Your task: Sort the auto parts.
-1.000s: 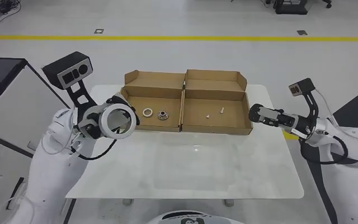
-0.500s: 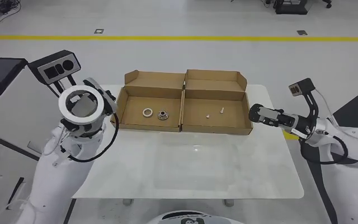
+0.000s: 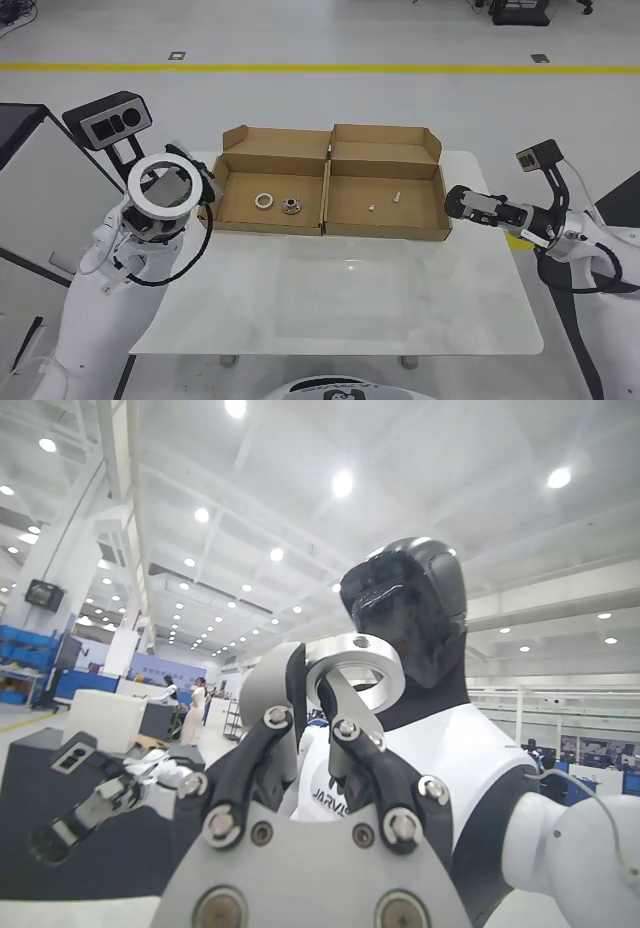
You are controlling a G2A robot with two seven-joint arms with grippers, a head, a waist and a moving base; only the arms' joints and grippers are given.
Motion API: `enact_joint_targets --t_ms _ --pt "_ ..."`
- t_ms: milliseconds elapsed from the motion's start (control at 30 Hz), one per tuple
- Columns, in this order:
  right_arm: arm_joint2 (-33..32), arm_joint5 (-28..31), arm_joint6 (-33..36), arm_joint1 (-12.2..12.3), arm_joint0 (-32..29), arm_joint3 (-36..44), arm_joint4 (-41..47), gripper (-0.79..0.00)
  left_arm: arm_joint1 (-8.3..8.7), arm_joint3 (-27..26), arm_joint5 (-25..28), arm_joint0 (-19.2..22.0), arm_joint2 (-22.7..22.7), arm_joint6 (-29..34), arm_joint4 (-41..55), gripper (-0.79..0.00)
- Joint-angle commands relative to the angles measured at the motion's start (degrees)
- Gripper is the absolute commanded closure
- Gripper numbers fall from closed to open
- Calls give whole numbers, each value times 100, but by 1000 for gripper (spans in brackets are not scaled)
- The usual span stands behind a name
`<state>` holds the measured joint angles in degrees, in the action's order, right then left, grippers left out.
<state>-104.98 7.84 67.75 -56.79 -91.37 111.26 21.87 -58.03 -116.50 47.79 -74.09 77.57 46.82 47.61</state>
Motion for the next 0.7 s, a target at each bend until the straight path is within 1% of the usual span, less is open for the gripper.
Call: enact_joint_targets --t_ms 0,267,433,667 --pt "0 0 0 0 0 0 0 -785 1 -2 -56 -32 54 68 -105 0" --pt "0 0 0 0 0 0 0 -785 -15 -37 -143 -88 176 205 -250 0" --pt "0 0 0 0 0 0 0 -785 -58 -96 -5 -111 128 73 111 0" --pt "0 0 0 0 0 0 0 -785 -106 -215 -58 -140 69 47 506 0"
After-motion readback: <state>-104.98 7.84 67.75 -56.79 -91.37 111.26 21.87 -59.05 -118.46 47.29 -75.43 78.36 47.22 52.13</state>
